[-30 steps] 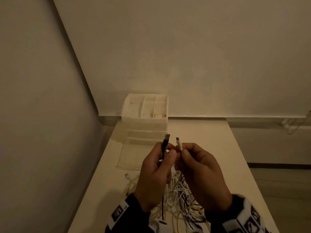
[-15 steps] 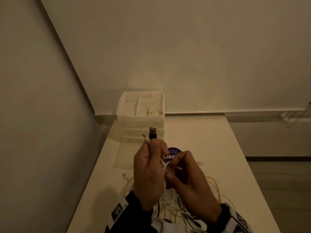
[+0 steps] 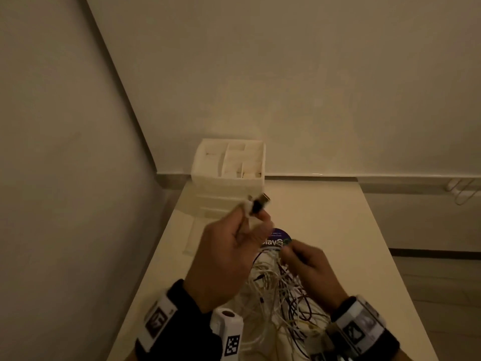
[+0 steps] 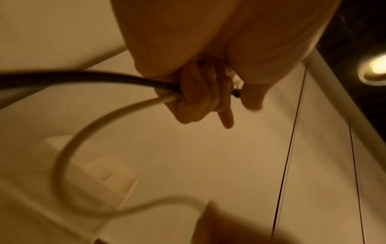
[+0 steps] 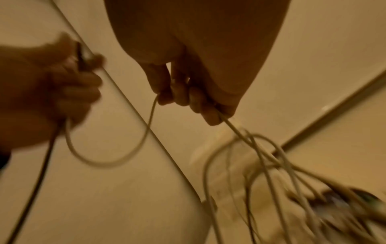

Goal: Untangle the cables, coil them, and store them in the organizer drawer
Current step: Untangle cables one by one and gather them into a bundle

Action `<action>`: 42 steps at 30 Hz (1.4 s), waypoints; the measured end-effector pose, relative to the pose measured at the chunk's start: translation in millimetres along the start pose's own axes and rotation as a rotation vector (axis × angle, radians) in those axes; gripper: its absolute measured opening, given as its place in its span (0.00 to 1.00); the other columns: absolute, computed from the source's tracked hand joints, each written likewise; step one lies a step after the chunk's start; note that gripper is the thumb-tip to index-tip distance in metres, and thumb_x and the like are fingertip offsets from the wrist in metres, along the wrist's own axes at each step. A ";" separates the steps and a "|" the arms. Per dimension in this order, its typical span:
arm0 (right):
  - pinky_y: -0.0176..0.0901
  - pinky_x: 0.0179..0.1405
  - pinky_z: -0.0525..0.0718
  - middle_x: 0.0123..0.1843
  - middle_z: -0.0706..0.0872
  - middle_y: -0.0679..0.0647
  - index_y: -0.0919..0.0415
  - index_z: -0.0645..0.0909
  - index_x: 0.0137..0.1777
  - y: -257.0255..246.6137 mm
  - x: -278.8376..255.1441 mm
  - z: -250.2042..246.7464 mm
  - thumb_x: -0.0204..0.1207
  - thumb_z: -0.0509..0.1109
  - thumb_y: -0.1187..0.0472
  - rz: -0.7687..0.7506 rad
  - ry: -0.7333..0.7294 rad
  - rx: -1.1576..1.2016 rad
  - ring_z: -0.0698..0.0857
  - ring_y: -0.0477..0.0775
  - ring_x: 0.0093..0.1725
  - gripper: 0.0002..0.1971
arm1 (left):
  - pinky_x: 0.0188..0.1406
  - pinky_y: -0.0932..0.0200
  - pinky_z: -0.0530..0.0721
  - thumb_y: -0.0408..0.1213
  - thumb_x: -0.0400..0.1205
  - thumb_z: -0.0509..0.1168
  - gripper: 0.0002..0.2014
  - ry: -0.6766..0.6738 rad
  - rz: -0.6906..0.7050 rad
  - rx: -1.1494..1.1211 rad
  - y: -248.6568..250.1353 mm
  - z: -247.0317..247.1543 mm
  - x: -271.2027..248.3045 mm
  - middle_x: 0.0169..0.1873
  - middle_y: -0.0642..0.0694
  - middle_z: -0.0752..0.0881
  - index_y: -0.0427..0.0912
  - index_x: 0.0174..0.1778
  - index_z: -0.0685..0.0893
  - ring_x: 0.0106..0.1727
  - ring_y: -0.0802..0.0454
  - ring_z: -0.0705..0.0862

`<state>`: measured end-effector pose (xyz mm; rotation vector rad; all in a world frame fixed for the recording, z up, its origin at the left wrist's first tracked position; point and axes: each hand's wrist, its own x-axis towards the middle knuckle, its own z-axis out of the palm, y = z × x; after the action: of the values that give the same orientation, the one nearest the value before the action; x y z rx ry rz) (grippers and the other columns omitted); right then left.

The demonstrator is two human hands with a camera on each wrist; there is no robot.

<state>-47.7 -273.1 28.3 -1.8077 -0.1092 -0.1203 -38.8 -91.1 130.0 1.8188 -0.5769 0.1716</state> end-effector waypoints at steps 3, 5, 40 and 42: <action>0.34 0.35 0.72 0.27 0.77 0.43 0.59 0.80 0.32 -43.3 13.2 -11.8 0.78 0.63 0.57 -0.064 -0.091 0.101 0.73 0.40 0.29 0.14 | 0.25 0.71 0.66 0.45 0.83 0.67 0.09 -0.086 -0.006 0.136 -12.6 18.4 -7.8 0.22 0.63 0.78 0.48 0.56 0.86 0.22 0.64 0.72; 0.37 0.38 0.73 0.28 0.78 0.44 0.60 0.82 0.33 -62.7 16.7 -18.7 0.78 0.62 0.60 -0.072 -0.137 0.160 0.75 0.42 0.31 0.13 | 0.26 0.75 0.66 0.42 0.85 0.65 0.08 -0.069 -0.009 0.130 -13.5 26.2 -6.2 0.26 0.66 0.82 0.44 0.55 0.86 0.24 0.65 0.76; 0.30 0.33 0.74 0.28 0.82 0.44 0.58 0.83 0.36 -62.6 7.9 -7.8 0.84 0.61 0.66 -0.121 0.006 0.101 0.76 0.39 0.29 0.16 | 0.27 0.76 0.66 0.35 0.83 0.67 0.11 0.138 0.138 0.325 -28.7 26.8 7.5 0.23 0.62 0.71 0.46 0.35 0.76 0.26 0.68 0.73; 0.33 0.34 0.75 0.27 0.79 0.51 0.51 0.82 0.36 -62.8 3.4 -2.9 0.85 0.59 0.63 -0.148 0.011 0.122 0.76 0.44 0.29 0.17 | 0.28 0.79 0.67 0.32 0.82 0.69 0.11 0.186 0.170 0.335 -25.5 25.1 14.1 0.23 0.64 0.70 0.44 0.35 0.78 0.28 0.71 0.74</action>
<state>-53.1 -260.9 89.8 -1.6761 -0.2379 -0.2242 -18.9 -113.1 105.6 2.0468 -0.5965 0.5757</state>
